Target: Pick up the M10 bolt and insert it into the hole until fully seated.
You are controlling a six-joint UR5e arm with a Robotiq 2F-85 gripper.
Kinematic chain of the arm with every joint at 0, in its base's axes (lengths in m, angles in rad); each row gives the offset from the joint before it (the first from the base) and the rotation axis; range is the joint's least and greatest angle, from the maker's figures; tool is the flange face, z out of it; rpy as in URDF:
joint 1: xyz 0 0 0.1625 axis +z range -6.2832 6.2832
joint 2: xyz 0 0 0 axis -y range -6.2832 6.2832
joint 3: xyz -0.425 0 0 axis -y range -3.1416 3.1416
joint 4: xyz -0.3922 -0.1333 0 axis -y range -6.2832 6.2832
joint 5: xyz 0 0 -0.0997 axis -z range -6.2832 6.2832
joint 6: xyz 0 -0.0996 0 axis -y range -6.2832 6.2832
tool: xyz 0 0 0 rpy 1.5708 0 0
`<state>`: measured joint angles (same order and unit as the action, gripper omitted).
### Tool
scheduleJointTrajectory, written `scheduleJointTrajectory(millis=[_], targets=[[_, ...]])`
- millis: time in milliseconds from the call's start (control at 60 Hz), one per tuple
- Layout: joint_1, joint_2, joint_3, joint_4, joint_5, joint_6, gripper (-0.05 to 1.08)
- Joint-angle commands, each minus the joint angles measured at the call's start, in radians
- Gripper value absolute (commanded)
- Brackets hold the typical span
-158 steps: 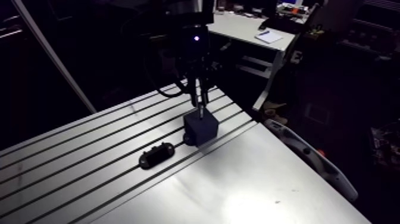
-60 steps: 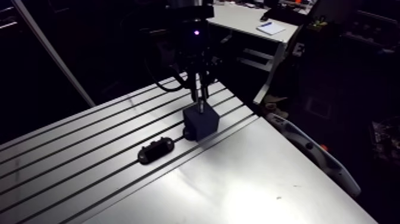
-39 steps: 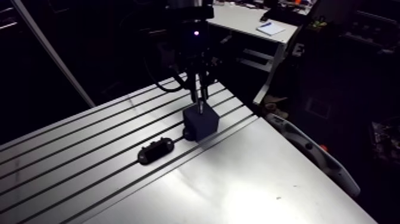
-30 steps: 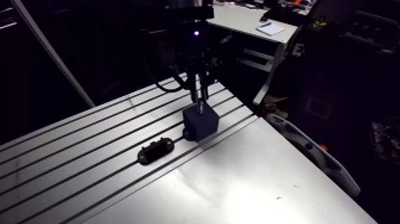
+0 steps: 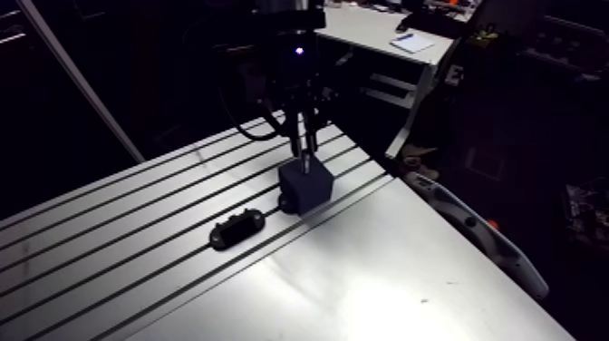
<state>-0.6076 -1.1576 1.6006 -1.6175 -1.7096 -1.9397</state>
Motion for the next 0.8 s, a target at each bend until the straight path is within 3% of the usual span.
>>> scheduleJointTrajectory(millis=[17,800], targets=[[0.000,0.002,0.000,0.000,0.000,0.000,1.08],[-0.006,0.006,-0.001,-0.002,0.000,0.000,1.08]])
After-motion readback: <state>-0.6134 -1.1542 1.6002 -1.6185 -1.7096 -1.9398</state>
